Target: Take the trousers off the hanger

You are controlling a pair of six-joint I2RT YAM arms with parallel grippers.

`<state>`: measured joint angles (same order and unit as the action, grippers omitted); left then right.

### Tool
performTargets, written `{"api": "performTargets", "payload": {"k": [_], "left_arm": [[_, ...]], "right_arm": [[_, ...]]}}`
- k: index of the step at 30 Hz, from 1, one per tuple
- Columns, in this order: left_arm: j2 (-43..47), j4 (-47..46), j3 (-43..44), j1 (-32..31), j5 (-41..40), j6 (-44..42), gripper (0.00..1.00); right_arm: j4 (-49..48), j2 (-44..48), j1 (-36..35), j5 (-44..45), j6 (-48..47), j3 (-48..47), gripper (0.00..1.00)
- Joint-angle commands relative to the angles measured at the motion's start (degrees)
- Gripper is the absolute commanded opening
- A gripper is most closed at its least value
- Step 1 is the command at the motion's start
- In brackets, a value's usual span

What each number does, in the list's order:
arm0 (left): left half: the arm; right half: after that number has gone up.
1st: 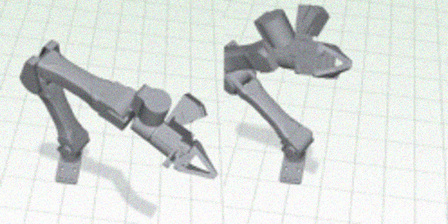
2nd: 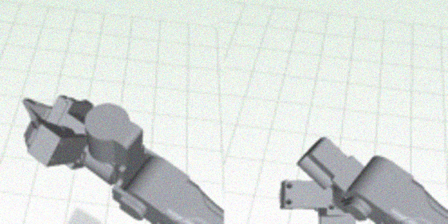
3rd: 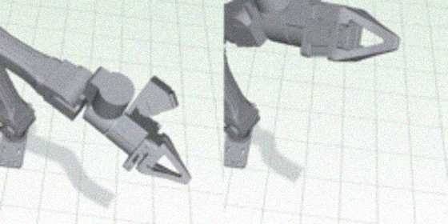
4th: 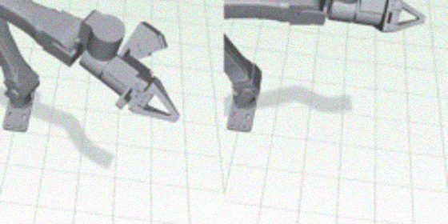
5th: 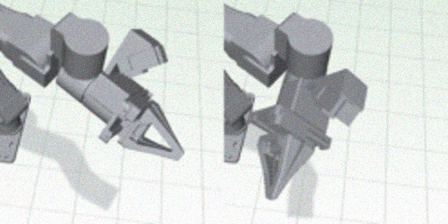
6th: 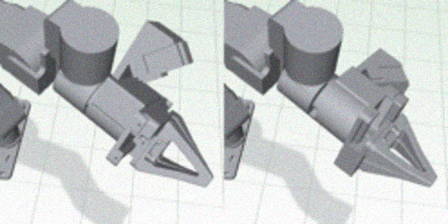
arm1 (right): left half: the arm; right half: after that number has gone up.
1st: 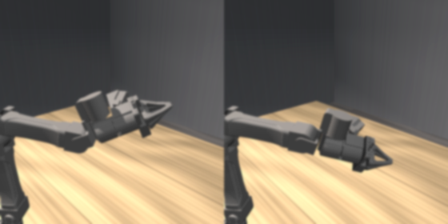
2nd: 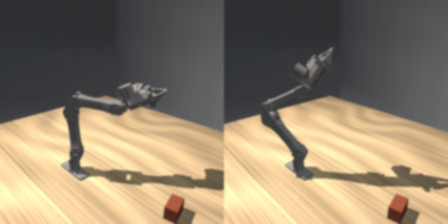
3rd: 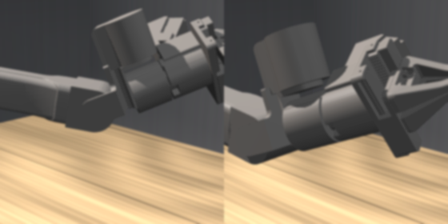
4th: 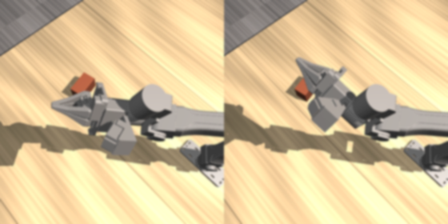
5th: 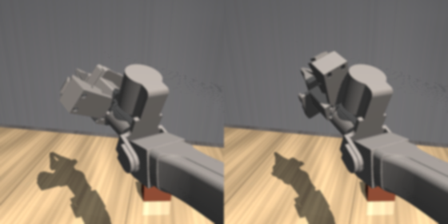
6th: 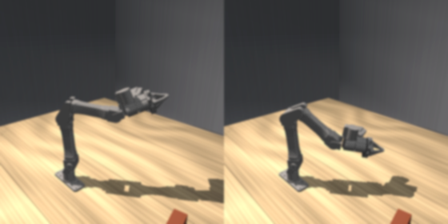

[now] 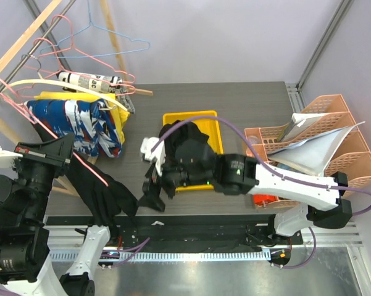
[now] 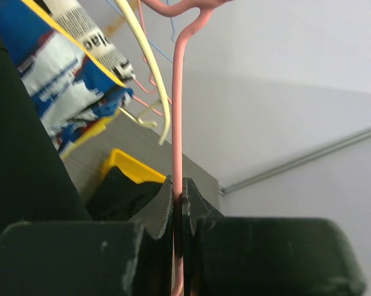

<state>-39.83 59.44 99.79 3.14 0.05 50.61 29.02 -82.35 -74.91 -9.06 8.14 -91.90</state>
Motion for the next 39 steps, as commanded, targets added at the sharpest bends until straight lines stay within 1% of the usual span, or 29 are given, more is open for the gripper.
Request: {"api": "performTargets", "payload": {"k": [1, 4, 5, 6, 8, 12, 14, 16, 20, 23, 26, 27, 28, 32, 34, 39], "left_arm": [[-0.8, -0.3, 2.9, 0.3, 6.4, 7.0, 0.0], [-0.9, 0.3, 3.5, 0.2, 8.1, 8.7, 0.0], [-0.7, 0.5, 3.7, 0.2, 9.0, 9.0, 0.0], [-0.5, 0.6, 3.7, 0.3, 9.3, 9.4, 0.0], [-0.2, 0.8, 3.4, 0.2, 10.1, 10.5, 0.0], [0.4, 0.9, 3.2, 0.3, 13.4, 12.1, 0.0], [0.3, 0.7, 3.6, 0.3, 14.4, 12.1, 0.0], [0.0, 1.4, 4.2, 0.1, 15.3, 12.1, 0.0], [0.1, 0.8, 3.9, 0.1, 16.7, 12.2, 0.0], [0.1, 0.2, 3.6, 0.1, 18.4, 12.9, 0.0], [0.4, -0.6, 3.3, 0.0, 18.6, 13.1, 0.0], [0.5, -0.8, 3.2, 0.1, 18.6, 13.1, 0.0], [0.5, -0.8, 3.2, -0.1, 18.8, 13.2, 0.0], [0.3, -1.1, 3.6, -0.4, 19.1, 13.2, 0.0], [0.4, -1.2, 3.4, -0.6, 19.2, 13.0, 0.0], [0.4, -1.4, 3.4, -0.7, 19.5, 14.1, 0.0]], "right_arm": [[-9.8, 3.6, -8.3, 11.9, -3.5, 1.5, 0.94], [-11.2, 2.6, -13.9, 18.8, -3.7, 1.9, 0.94], [-11.2, 1.5, -15.2, 21.9, -3.7, 1.4, 0.94], [-11.1, 0.8, -16.7, 27.5, -3.8, 1.1, 0.94], [-11.2, -0.7, -16.9, 30.2, -3.7, 0.7, 0.94], [-12.1, -2.1, -17.0, 34.4, -6.4, 0.8, 0.9], [-12.1, -2.2, -16.9, 34.3, -9.9, 0.6, 0.88], [-12.1, -1.1, -16.9, 33.8, -11.0, 0.9, 0.85], [-11.9, 2.9, -16.9, 27.4, -12.3, 4.3, 0.85], [-12.1, 4.7, -16.8, 27.2, -11.3, 5.5, 0.86], [-11.1, 3.4, -16.8, 23.9, -11.0, 3.1, 0.86], [-10.9, 3.2, -16.8, 20.0, -10.8, 2.7, 0.87], [-10.7, 3.0, -16.8, 19.1, -10.3, 2.3, 0.88], [-8.0, 3.2, -16.8, 18.6, -11.0, 1.4, 0.89], [-6.6, 3.7, -16.1, 16.1, -11.0, 1.2, 0.89], [-6.8, 2.9, -16.1, 18.9, -10.4, 1.8, 0.89]]}}
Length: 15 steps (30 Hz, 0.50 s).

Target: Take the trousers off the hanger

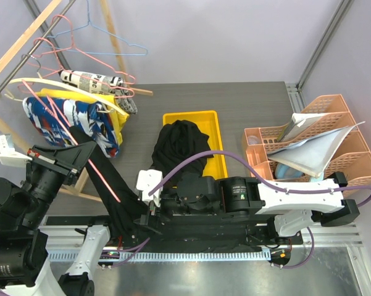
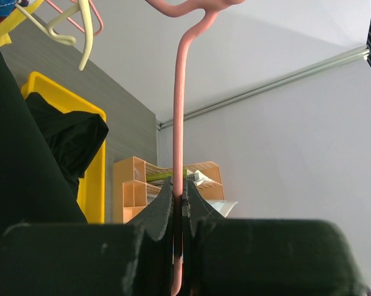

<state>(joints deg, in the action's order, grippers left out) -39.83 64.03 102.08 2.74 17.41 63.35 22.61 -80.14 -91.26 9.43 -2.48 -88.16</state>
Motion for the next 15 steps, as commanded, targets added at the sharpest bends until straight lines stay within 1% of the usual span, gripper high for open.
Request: {"api": "performTargets", "payload": {"k": [1, 4, 8, 9, 12, 13, 14, 15], "left_arm": [[0.4, -6.1, 1.1, -0.3, 2.2, 1.7, 0.0], [0.4, -6.5, 1.3, -0.4, 2.7, 2.0, 0.0], [0.3, -6.4, 1.5, -0.4, 3.2, 3.2, 0.0], [0.4, -6.4, 1.5, -0.5, 3.2, 3.5, 0.0], [0.9, -6.9, 0.6, -0.5, 3.2, 4.8, 0.0], [1.2, -7.1, 0.4, -0.5, 3.6, 5.2, 0.0], [1.3, -7.1, 0.1, -0.5, 3.7, 5.5, 0.0], [1.3, -6.9, 0.1, -0.4, 3.9, 5.9, 0.0]], "right_arm": [[-0.6, 0.1, 0.3, 1.4, 0.3, -2.8, 0.89], [-1.4, -2.5, 0.3, 5.8, -0.6, -3.8, 0.89], [-2.0, -3.7, 0.3, 12.4, -3.8, -4.6, 0.86], [-2.5, -3.7, 0.3, 13.0, -4.3, -4.6, 0.85], [-10.0, -3.4, 0.2, 16.1, -4.6, -1.9, 0.84], [-16.4, -2.8, 0.1, 17.3, -4.9, 1.2, 0.84], [-20.2, -2.7, 0.2, 19.9, -5.3, 2.9, 0.84], [-24.8, -2.7, 0.3, 20.7, -5.8, 4.5, 0.84]]}}
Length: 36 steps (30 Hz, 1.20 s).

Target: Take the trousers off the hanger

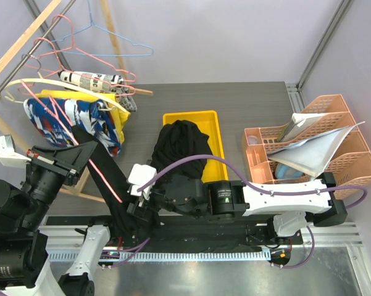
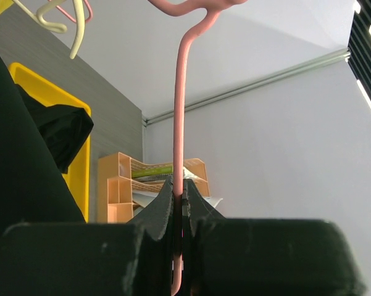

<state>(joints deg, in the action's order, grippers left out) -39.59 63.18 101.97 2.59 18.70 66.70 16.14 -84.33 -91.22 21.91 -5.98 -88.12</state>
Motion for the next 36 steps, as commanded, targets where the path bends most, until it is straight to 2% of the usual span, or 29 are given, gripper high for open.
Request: {"api": "performTargets", "payload": {"k": [1, 3, 4, 6, 7, 9, 10, 11, 16, 17, 19, 23, 28, 33, 36], "left_arm": [[1.1, -5.5, 0.2, -0.3, 2.8, 2.6, 0.0], [1.4, -5.0, 0.1, -0.3, 3.3, 2.9, 0.0], [1.4, -4.6, 0.1, -0.3, 3.2, 2.9, 0.0], [1.7, -4.2, 0.2, -0.3, 3.4, 3.1, 0.0], [1.9, -3.9, 0.2, -0.4, 3.4, 3.3, 0.0], [2.1, -3.6, 0.4, -0.7, 3.1, 3.2, 0.0], [2.2, -3.5, 0.4, -1.0, 3.0, 3.1, 0.0], [2.2, -3.4, 0.2, -1.4, 3.0, 3.1, 0.0], [4.4, -3.5, -2.4, -2.1, 0.7, 2.6, 0.0], [5.0, -3.6, -3.0, -4.3, 0.2, 2.5, 0.0], [6.0, -2.4, -4.2, -5.0, -1.3, 2.0, 0.0], [7.2, 2.6, -4.8, -5.6, -3.7, -2.7, 0.0], [10.5, 6.8, -8.3, -5.7, -6.3, -5.1, 0.0], [15.0, 8.0, -13.4, -5.7, -7.1, -4.5, 0.0], [16.0, 10.0, -13.3, -5.6, -8.0, -5.2, 0.0]], "right_arm": [[-24.0, 0.1, 0.3, 8.1, -3.5, 5.1, 0.83], [-24.8, -2.7, 0.3, 8.2, -5.4, 1.8, 0.79], [-24.3, -4.0, 0.3, 8.8, -6.5, -1.6, 0.74], [-26.8, -5.0, 0.3, 7.3, -7.6, -1.9, 0.63], [-27.7, -4.4, 0.3, 6.4, -8.3, -1.3, 0.44], [-28.6, -2.6, 0.3, 6.2, -8.3, -0.6, 0.22], [-28.0, -2.2, 0.3, 6.6, -8.3, -0.9, 0.05], [-26.8, -1.1, 0.3, 6.8, -8.3, -1.5, 0.01], [-22.2, 3.8, 0.5, 6.7, -6.8, -2.6, 0.01], [-20.9, 3.9, 0.6, 7.5, -6.5, -3.5, 0.01], [-17.5, 3.4, 0.6, 9.8, -5.2, -7.9, 0.01], [-16.5, 0.9, 0.5, 11.1, -3.4, -17.1, 0.01], [-12.5, -6.1, 0.6, 12.0, -2.9, -35.1, 0.01], [-11.2, -9.6, 0.6, 15.7, -7.4, -48.5, 0.01], [-12.7, -9.7, 0.6, 18.2, -11.9, -51.2, 0.01]]}}
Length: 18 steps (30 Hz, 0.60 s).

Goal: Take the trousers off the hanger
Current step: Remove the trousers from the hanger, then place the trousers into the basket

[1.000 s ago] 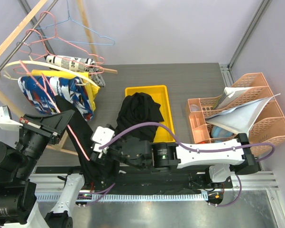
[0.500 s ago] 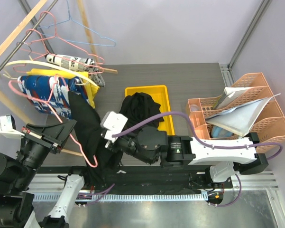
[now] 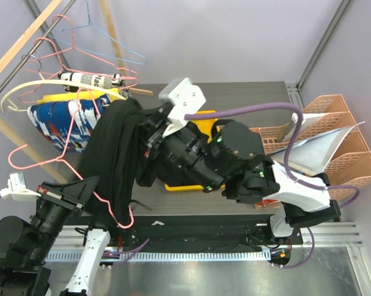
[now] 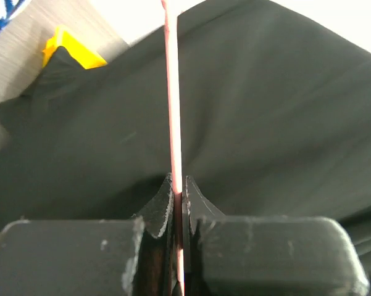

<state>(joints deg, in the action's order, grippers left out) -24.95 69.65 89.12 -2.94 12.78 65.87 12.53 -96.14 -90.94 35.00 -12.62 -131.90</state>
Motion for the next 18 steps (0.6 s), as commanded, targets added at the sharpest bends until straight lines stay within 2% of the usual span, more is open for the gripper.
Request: {"api": "performTargets", "payload": {"k": [1, 6, 11, 14, 15, 17, 18], "left_arm": [[1.5, 4.2, 0.0, -0.1, -2.3, -4.9, 0.0], [-0.1, 8.6, 4.1, -0.4, -4.2, -8.0, 0.0], [-2.5, 10.2, 11.3, -1.2, -5.7, -9.9, 0.0], [-3.9, 12.0, 16.0, -1.8, -7.6, -9.3, 0.0], [-4.1, 13.1, 17.2, -2.0, -8.2, -8.9, 0.0], [-4.6, 12.9, 19.2, -2.7, -9.3, -8.4, 0.0], [-4.4, 12.1, 19.3, -3.0, -9.3, -8.2, 0.0]], "right_arm": [[-9.9, 2.4, 0.2, 5.9, -6.5, -7.3, 0.01], [-16.3, 5.4, 0.3, 8.9, -13.8, -7.1, 0.01], [-17.6, 8.4, 0.4, 14.6, -21.2, -4.3, 0.01], [-18.1, 11.2, 1.7, 20.6, -26.7, 5.1, 0.01], [-18.1, 12.1, 4.1, 21.8, -26.9, 7.8, 0.01], [-15.5, 16.2, 8.5, 23.3, -21.6, 16.4, 0.01], [-13.1, 17.9, 13.7, 22.8, -17.7, 18.8, 0.01]]}}
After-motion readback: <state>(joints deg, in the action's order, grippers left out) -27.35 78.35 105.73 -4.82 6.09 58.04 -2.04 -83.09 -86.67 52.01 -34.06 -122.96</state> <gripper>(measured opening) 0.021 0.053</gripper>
